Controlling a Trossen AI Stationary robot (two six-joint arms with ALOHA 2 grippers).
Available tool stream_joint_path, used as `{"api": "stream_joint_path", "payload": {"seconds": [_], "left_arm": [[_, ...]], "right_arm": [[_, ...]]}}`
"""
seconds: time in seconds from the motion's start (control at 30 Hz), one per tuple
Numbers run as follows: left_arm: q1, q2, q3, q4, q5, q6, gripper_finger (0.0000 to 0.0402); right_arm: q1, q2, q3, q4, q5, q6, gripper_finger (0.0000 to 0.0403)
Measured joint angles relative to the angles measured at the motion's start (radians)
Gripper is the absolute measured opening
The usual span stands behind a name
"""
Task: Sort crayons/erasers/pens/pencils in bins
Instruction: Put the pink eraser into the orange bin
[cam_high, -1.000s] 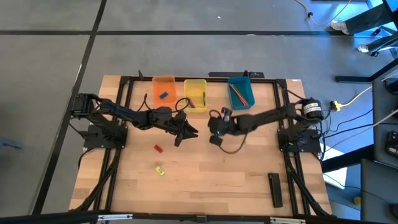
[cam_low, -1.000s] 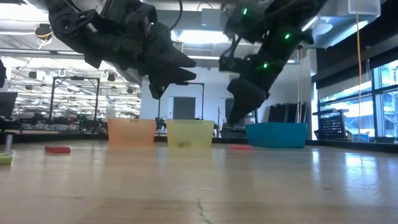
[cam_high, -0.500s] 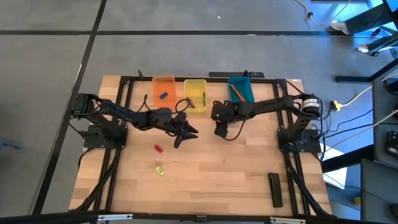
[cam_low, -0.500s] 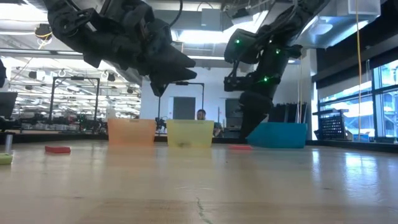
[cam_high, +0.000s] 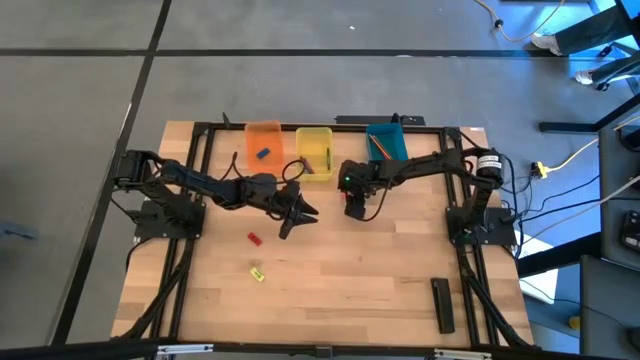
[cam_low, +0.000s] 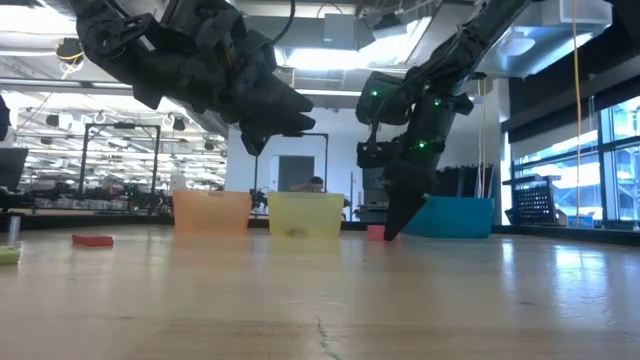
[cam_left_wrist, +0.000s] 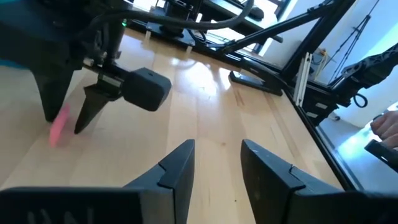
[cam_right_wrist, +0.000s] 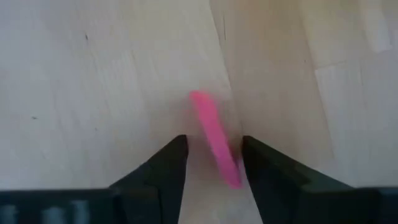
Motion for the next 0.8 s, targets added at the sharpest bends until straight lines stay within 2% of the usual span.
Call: {"api": "stream_joint_path", "payload": {"seconds": [0.13, 0.23, 0.5, 0.67, 0.8], "left_arm": [[0.001, 0.0, 0.0, -0.004, 0.0, 0.0, 0.0124], [0.001, 0.0, 0.0, -0.005, 0.0, 0.0, 0.0124], [0.001, 0.0, 0.0, -0.01, 0.0, 0.009, 0.0124], [0.001, 0.0, 0.0, -0.025, -0.003, 0.05, 0.0124], [0.001, 0.0, 0.0, -0.074, -0.026, 0.096, 0.0124]], "right_arm": [[0.0, 0.002, -0.001, -0.002, -0.009, -0.001, 0.016], [0.001, 0.003, -0.001, -0.004, -0.012, -0.008, 0.0143], [0.002, 0.003, -0.001, -0.005, -0.021, -0.029, 0.0026], [0.019, -0.007, -0.003, -0.001, -0.01, 0.018, 0.003], [0.077, -0.04, -0.011, 0.024, 0.03, 0.056, 0.0037]]}}
